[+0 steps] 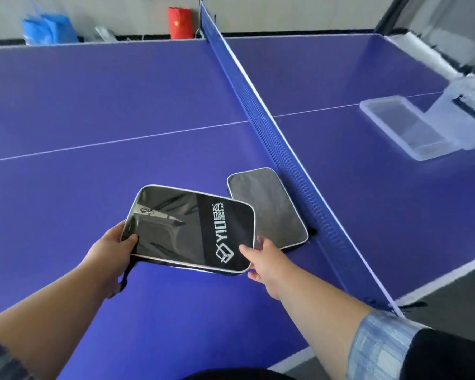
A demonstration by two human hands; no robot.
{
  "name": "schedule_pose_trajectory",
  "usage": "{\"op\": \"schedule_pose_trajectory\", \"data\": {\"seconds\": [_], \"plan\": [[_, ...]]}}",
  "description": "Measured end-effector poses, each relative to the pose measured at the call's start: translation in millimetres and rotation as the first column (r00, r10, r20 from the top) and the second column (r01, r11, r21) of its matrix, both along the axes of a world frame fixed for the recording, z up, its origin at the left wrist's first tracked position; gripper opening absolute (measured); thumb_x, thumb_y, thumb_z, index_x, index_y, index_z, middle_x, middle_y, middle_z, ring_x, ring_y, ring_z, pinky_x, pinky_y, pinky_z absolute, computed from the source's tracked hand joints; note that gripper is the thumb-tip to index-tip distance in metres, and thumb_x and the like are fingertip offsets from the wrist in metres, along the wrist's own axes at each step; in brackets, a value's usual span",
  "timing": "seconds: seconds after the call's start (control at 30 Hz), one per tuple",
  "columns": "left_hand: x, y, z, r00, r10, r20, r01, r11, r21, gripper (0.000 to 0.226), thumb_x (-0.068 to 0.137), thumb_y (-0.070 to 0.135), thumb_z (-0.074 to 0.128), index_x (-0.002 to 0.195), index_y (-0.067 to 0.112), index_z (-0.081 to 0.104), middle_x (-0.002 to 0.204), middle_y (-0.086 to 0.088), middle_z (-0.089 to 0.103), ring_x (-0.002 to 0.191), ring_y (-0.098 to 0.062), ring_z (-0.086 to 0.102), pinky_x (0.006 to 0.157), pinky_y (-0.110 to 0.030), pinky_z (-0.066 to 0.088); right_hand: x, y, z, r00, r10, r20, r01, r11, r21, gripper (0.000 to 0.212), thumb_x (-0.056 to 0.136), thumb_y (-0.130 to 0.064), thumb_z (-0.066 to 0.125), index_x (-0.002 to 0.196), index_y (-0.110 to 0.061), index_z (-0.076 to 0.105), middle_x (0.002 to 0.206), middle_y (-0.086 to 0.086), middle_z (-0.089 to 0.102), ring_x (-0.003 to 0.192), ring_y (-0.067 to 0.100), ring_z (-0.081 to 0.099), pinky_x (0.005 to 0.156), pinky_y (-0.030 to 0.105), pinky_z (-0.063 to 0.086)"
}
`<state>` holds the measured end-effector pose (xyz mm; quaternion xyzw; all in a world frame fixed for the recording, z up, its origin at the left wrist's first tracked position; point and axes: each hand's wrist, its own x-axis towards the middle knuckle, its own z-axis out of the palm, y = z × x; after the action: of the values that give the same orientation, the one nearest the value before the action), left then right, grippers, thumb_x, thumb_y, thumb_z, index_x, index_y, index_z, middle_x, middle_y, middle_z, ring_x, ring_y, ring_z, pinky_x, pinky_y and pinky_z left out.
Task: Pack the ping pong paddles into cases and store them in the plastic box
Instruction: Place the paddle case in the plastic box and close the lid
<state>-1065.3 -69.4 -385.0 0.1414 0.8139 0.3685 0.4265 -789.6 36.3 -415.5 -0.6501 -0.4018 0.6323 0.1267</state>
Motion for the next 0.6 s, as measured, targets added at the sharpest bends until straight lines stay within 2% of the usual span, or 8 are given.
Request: {"op": "schedule_pose_trajectory", "data": {"seconds": [0.1, 0.17, 0.23, 0.33, 0.47, 0.53, 0.6], "plan": [[3, 63, 19, 0.985, -0.151, -0.083, 0.155, 0.987, 0.044, 0.036, 0.096, 0.030, 0.048, 0.097, 0.064, 0.060, 0.083, 0.001, 0.067, 0.065, -0.022, 0.056, 0.049, -0.030, 0.038, 25, 5, 17, 0.991, -0.116, -0.062, 0.113, 0.992, -0.051, 0.015, 0.093, -0.034, 0.067, 0.107, -0.027, 0.067, 0.112, 0.001, 0.070, 0.103, 0.021, 0.069, 0.076, 0.029, 0.060], [15, 105, 28, 0.938, -0.294, -0.183, 0.309, 0.949, 0.058, 0.031, 0.097, 0.029, 0.051, 0.098, 0.058, 0.061, 0.085, 0.004, 0.067, 0.063, -0.020, 0.058, 0.047, -0.023, 0.038, 42, 6, 23, 0.967, -0.214, -0.136, 0.197, 0.972, -0.126, 0.011, 0.096, -0.026, 0.067, 0.107, -0.024, 0.067, 0.107, 0.000, 0.072, 0.097, 0.018, 0.070, 0.074, 0.029, 0.059], [32, 142, 32, 0.877, -0.391, -0.278, 0.420, 0.906, 0.051, 0.026, 0.096, 0.028, 0.055, 0.098, 0.052, 0.063, 0.087, 0.011, 0.067, 0.064, -0.015, 0.062, 0.046, -0.020, 0.039, 57, 5, 22, 0.935, -0.302, -0.188, 0.267, 0.945, -0.191, 0.013, 0.096, -0.018, 0.068, 0.108, -0.019, 0.065, 0.107, 0.002, 0.071, 0.095, 0.017, 0.069, 0.078, 0.031, 0.058], [59, 194, 26, 0.805, -0.476, -0.355, 0.521, 0.853, 0.038, 0.023, 0.096, 0.028, 0.056, 0.103, 0.048, 0.064, 0.081, 0.013, 0.063, 0.060, -0.012, 0.053, 0.048, -0.022, 0.038, 72, 11, 14, 0.922, -0.344, -0.177, 0.300, 0.925, -0.233, 0.021, 0.093, -0.020, 0.071, 0.112, -0.019, 0.062, 0.112, 0.003, 0.072, 0.099, 0.016, 0.070, 0.081, 0.032, 0.058], [85, 252, 11, 0.740, -0.542, -0.399, 0.593, 0.805, 0.007, 0.026, 0.096, 0.026, 0.053, 0.112, 0.043, 0.066, 0.080, 0.012, 0.059, 0.057, -0.012, 0.047, 0.051, -0.021, 0.039, 79, 27, -3, 0.932, -0.342, -0.124, 0.288, 0.902, -0.321, 0.023, 0.093, -0.029, 0.066, 0.114, -0.022, 0.059, 0.103, 0.001, 0.073, 0.096, 0.017, 0.068, 0.101, 0.038, 0.052], [91, 275, 2, 0.703, -0.573, -0.420, 0.625, 0.780, -0.020, 0.028, 0.097, 0.027, 0.052, 0.117, 0.042, 0.066, 0.081, 0.010, 0.060, 0.058, -0.013, 0.047, 0.052, -0.022, 0.040, 76, 35, -10, 0.932, -0.346, -0.104, 0.293, 0.893, -0.341, 0.024, 0.092, -0.033, 0.067, 0.114, -0.025, 0.060, 0.099, 0.001, 0.074, 0.093, 0.016, 0.068, 0.102, 0.038, 0.052], [93, 295, -7, 0.672, -0.597, -0.438, 0.647, 0.761, -0.044, 0.028, 0.099, 0.028, 0.051, 0.117, 0.045, 0.064, 0.090, 0.004, 0.063, 0.060, -0.013, 0.048, 0.054, -0.030, 0.048, 70, 42, -14, 0.927, -0.362, -0.098, 0.310, 0.887, -0.343, 0.025, 0.089, -0.037, 0.070, 0.109, -0.025, 0.061, 0.100, 0.000, 0.074, 0.096, 0.016, 0.069, 0.099, 0.035, 0.053]]}}
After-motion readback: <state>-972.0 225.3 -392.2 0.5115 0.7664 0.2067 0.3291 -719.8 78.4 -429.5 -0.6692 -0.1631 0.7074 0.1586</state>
